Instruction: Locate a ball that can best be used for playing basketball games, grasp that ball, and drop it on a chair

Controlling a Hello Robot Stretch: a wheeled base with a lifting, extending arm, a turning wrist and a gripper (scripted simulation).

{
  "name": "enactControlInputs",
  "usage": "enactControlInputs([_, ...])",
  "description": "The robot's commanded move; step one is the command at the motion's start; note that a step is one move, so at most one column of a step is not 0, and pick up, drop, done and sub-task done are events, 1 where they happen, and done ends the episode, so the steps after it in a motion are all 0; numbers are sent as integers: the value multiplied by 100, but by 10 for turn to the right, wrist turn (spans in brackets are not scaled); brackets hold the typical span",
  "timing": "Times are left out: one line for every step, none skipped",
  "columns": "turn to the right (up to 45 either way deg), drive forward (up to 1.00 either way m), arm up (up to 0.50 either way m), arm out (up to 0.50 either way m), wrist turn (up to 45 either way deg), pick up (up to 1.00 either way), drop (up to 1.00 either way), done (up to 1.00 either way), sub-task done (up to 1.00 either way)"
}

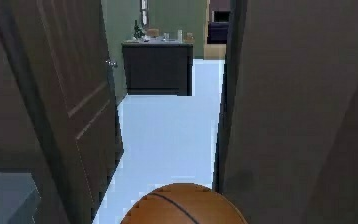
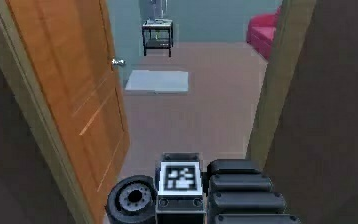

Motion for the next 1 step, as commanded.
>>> enactControlInputs([30,0,0,0,0,0,0,0,0])
